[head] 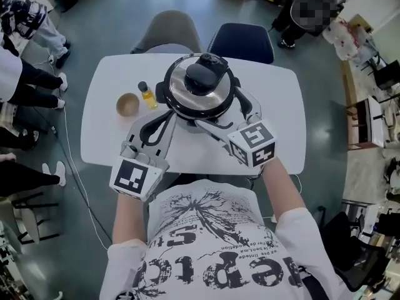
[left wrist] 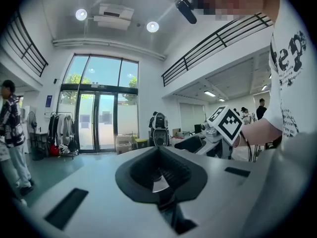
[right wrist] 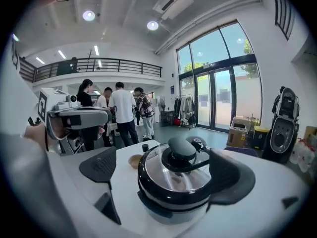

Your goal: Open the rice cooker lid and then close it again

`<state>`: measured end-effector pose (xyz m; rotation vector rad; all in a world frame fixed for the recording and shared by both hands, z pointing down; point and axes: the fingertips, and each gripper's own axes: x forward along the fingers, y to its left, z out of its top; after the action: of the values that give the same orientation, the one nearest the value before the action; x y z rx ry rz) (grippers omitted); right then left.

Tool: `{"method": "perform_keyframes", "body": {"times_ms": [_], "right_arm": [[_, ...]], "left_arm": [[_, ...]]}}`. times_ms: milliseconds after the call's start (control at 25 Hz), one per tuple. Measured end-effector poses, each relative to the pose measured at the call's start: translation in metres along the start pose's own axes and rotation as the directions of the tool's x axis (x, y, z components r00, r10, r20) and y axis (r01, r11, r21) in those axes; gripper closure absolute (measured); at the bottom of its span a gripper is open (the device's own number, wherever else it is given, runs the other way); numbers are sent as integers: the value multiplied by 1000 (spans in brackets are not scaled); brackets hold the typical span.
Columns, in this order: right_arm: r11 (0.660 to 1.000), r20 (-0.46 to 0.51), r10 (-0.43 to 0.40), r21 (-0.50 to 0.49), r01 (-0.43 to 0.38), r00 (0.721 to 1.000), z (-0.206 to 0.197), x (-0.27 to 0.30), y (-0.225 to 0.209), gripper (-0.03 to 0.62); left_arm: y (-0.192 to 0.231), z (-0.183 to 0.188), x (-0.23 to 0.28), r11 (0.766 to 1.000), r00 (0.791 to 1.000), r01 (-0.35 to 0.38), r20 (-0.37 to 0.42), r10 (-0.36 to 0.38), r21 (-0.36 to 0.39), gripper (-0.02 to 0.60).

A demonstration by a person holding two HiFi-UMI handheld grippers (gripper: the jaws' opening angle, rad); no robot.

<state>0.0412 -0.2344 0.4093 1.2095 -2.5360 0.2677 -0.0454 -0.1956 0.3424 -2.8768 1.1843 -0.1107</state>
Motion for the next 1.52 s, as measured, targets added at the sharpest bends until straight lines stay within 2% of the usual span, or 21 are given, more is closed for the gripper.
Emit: {"method": "perform_keyframes", "body": {"times_ms": [160,400,640,840,1040,1200,1320,1520], "right_arm": [[1000,-154,-9,-11,7,988,7,42,-20,11],[998,-314,-16,-62,-3,949,13,86,-43,45],[991,-458,11,-112,-70,889,4,116,-50,77],[988,-565,17,-115,-100,825,-8,133,-63,105],[993,-637,44,-54,-101,770,-21,139,-62,129],[992,-690,36,-66,-112,723,-26,137,-63,136],[988,-727,35,-80,-136,686,-25,138,-59,172],[982,-746,71,-64,-178,663,-25,134,-55,209]], "left_arm": [[30,5,23,998,998,59,-7,-58,32,569],[62,-1,46,992,993,117,-5,-117,42,569],[81,0,62,986,986,161,22,-162,52,569],[91,-3,76,979,981,193,17,-195,57,568],[96,-4,79,980,980,198,26,-199,29,569],[99,0,87,978,977,206,43,-207,24,569],[101,-1,90,976,975,216,43,-217,28,569],[101,-5,89,975,975,220,27,-221,26,569]]}}
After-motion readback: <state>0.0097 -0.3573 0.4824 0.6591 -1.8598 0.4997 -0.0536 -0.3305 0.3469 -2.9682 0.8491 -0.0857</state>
